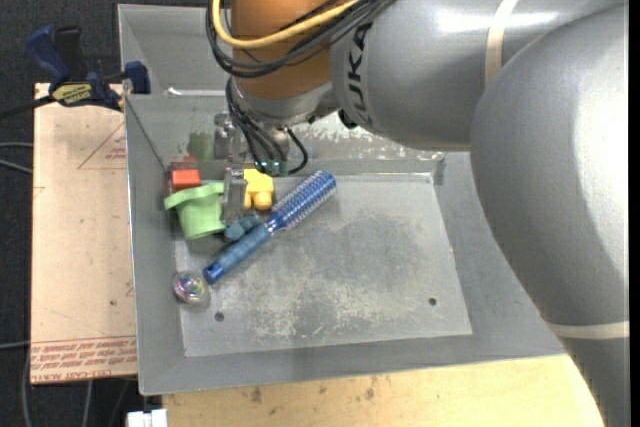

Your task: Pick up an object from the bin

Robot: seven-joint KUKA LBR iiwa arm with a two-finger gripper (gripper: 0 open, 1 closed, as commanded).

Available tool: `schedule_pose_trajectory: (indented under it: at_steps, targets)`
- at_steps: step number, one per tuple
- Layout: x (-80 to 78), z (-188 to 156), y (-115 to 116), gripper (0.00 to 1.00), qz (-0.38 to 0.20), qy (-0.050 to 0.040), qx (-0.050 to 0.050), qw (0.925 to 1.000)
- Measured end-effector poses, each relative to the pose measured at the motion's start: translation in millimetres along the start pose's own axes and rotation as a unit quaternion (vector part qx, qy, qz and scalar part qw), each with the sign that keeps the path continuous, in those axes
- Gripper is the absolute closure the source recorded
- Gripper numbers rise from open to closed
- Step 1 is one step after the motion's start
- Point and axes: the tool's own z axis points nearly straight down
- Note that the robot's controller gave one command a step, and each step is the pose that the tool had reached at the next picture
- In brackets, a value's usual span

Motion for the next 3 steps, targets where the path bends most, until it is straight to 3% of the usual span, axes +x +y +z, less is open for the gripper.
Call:
schedule_pose_trajectory:
  at_steps: [1, 2, 3]
  targets:
    - [-15.4, 59.2, -116.8, 0.00, 0.060, -0.0020, 0.002, 0.9982]
    - [-9.9, 132.2, -84.2, 0.00, 0.053, -0.0058, -0.002, 0.9986]
    - [-10.4, 128.0, -85.1, 1.00, 0.054, -0.0043, -0.001, 0.9985]
